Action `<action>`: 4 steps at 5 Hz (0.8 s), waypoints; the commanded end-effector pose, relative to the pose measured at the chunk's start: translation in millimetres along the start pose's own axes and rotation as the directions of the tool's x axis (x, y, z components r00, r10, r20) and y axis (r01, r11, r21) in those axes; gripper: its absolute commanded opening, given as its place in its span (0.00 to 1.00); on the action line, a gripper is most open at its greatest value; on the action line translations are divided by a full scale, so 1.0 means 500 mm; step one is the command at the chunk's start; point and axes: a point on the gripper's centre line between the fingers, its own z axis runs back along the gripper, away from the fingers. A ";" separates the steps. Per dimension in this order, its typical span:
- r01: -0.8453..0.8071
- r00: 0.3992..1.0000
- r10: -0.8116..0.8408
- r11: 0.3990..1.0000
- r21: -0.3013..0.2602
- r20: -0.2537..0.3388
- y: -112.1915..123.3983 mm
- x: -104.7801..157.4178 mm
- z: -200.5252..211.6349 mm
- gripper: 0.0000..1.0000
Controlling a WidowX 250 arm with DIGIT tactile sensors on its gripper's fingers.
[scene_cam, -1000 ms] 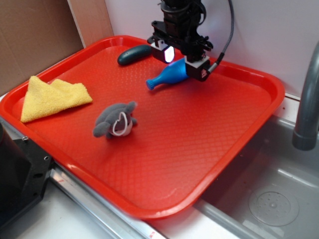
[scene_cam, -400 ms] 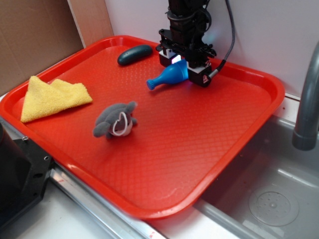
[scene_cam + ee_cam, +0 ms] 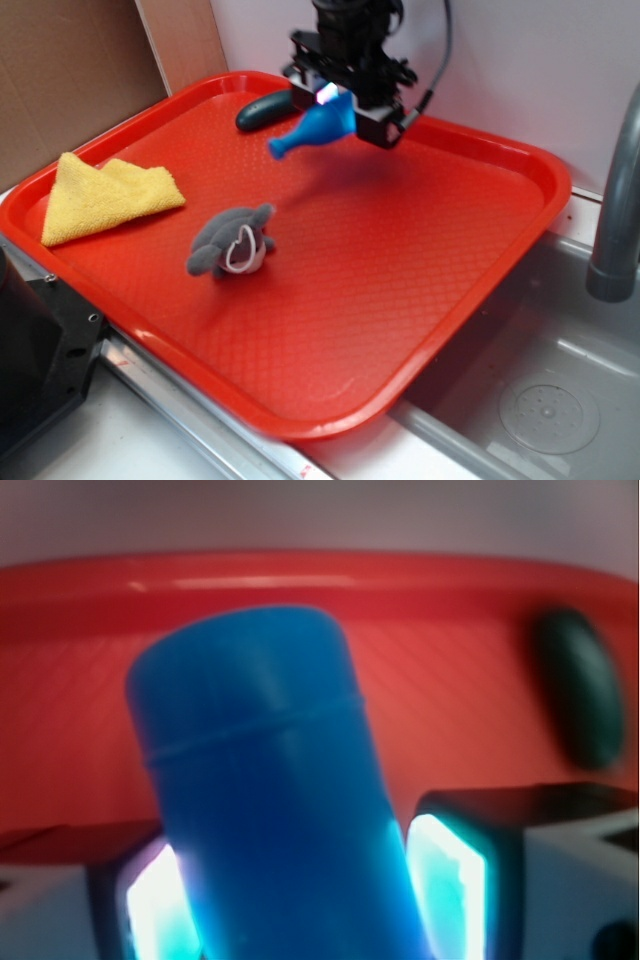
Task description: Grab the blue bottle.
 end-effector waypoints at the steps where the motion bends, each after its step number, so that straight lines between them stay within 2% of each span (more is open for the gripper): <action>1: -0.075 0.997 0.078 0.992 -0.103 0.022 0.038 -0.113 0.158 0.00; 2: -0.086 0.996 0.088 0.991 -0.102 0.021 0.059 -0.178 0.198 0.00; 3: -0.075 0.996 0.080 0.990 -0.122 0.034 0.073 -0.217 0.207 0.00; 4: -0.056 0.997 0.061 0.994 -0.090 0.057 0.068 -0.220 0.189 0.00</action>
